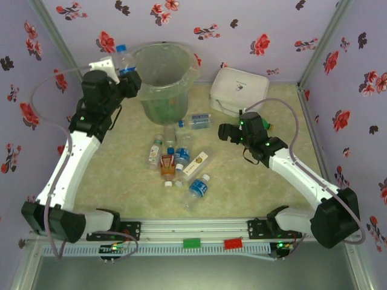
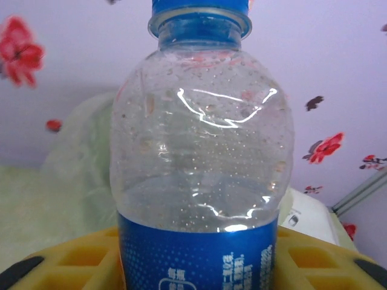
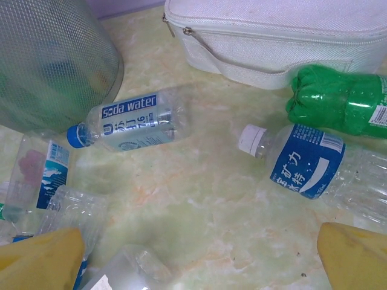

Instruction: Put the plastic bottles in the bin

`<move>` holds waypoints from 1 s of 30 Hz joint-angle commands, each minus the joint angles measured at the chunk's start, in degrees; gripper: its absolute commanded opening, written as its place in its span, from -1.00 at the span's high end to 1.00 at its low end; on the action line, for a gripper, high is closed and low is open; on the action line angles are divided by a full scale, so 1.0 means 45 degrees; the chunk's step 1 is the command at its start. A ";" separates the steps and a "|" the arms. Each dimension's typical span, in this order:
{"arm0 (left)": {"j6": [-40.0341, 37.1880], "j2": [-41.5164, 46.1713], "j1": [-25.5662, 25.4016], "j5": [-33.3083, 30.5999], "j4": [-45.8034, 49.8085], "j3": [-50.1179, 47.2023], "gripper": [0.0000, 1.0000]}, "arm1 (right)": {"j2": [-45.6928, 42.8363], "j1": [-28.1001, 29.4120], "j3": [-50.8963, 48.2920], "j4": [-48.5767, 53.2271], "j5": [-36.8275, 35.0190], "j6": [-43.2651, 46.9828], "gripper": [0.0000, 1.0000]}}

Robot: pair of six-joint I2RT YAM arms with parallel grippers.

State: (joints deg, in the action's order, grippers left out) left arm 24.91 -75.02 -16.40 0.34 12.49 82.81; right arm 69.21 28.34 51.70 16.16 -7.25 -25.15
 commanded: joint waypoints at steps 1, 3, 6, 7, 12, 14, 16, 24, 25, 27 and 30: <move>-0.0905 -0.1345 -0.0222 0.0539 -0.0468 0.1899 0.60 | -0.0422 -0.0164 -0.0275 0.0032 0.0095 -0.0125 -0.99; -0.0983 -0.2325 -0.0303 0.0793 -0.0082 0.3076 0.62 | -0.0542 -0.0184 -0.0409 0.0080 0.0135 -0.0132 -0.99; -0.1116 -0.3756 -0.0461 0.0883 0.0399 0.4793 0.66 | -0.0791 -0.0203 -0.0647 0.0004 0.0199 -0.0166 -0.99; -0.1147 -0.4263 -0.0523 0.0883 0.0608 0.5367 0.67 | -0.0886 -0.0203 -0.0739 -0.0036 0.0203 -0.0182 -0.99; -0.1180 -0.6475 -0.0674 0.0867 0.1528 0.7945 0.67 | -0.1232 -0.0272 -0.0957 -0.0063 0.0131 -0.0041 -0.99; -0.1343 -0.7477 -0.0739 0.0843 0.2280 0.9294 0.67 | -0.1272 -0.0308 -0.1010 0.0062 0.0080 0.0111 -0.99; -0.1609 -0.8415 -0.0800 0.0618 0.3139 1.0529 0.66 | -0.1349 -0.0349 -0.1021 0.0229 0.0001 0.0211 -0.99; -0.1922 -1.0852 -0.0808 -0.0068 0.5707 1.3619 0.65 | -0.1628 -0.0583 -0.1302 0.0688 -0.0624 0.0412 -0.99; -0.1902 -1.0786 -0.0808 -0.0231 0.5651 1.3375 0.65 | -0.1632 -0.0640 -0.1333 0.0741 -0.0629 0.0424 -0.99; -0.1921 -1.0622 -0.0819 -0.0444 0.5446 1.2826 0.60 | -0.1640 -0.0728 -0.1314 0.0841 -0.0663 0.0550 -0.99; -0.2030 -1.0367 -0.0820 -0.0760 0.5215 1.2151 0.38 | -0.1592 -0.0947 -0.1236 0.1025 -0.0908 0.1069 -0.99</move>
State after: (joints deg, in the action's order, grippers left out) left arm 17.45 -123.68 -19.79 -0.45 35.62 139.33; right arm 62.74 25.02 46.39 19.20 -8.93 -23.09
